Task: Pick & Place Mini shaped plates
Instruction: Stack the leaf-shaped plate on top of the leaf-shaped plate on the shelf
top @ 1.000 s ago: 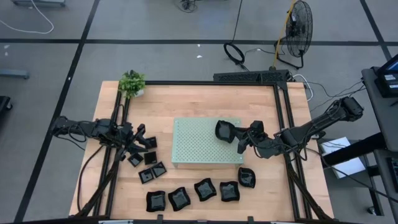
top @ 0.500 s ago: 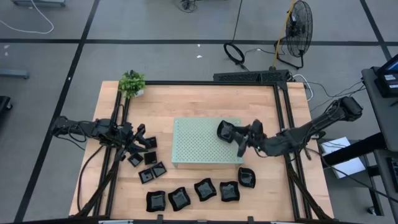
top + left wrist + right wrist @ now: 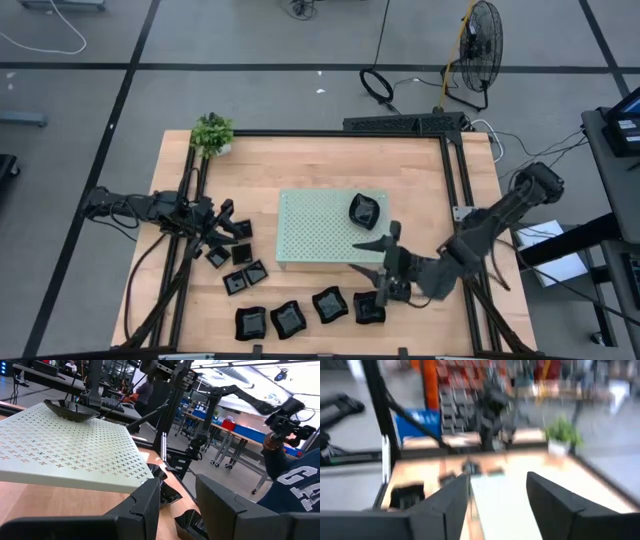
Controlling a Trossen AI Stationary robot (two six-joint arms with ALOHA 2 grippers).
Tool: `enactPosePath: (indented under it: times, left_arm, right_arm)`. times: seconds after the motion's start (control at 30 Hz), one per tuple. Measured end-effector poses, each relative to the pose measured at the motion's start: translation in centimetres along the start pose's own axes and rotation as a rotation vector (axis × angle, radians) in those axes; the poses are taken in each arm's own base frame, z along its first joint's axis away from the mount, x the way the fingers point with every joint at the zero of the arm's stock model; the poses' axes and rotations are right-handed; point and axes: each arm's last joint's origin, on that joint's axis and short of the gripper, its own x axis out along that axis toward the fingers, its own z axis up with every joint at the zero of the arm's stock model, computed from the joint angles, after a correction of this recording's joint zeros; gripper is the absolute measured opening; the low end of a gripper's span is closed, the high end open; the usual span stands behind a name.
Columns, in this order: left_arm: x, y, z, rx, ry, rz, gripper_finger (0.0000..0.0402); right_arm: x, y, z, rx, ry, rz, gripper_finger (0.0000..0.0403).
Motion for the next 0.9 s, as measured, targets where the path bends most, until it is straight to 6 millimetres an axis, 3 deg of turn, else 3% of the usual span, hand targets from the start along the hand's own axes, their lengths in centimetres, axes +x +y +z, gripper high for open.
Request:
enactPosePath:
  times: [0.13,0.27,0.47,0.77,0.9]
  left_arm:
    - [0.0,0.0,0.0,0.000,0.000,0.000,0.0129]
    - [0.0,0.0,0.0,0.000,0.000,0.000,0.0129]
    - [0.0,0.0,0.0,0.000,0.000,0.000,0.0129]
    - [0.0,0.0,0.0,0.000,0.000,0.000,0.0129]
    - [0.0,0.0,0.0,0.000,0.000,0.000,0.0129]
  right_arm:
    - [-0.6,0.6,0.7,0.143,0.232,-0.025,0.0203]
    - [-1.0,0.7,-1.2,0.295,0.510,-0.012,0.0191]
    - [-1.2,-0.1,-6.1,0.586,0.839,-0.126,0.0173]
    - [-1.7,-2.2,-14.8,0.692,1.098,-0.290,0.0169]
    - [-2.0,-3.2,-17.6,0.742,1.180,-0.315,0.0169]
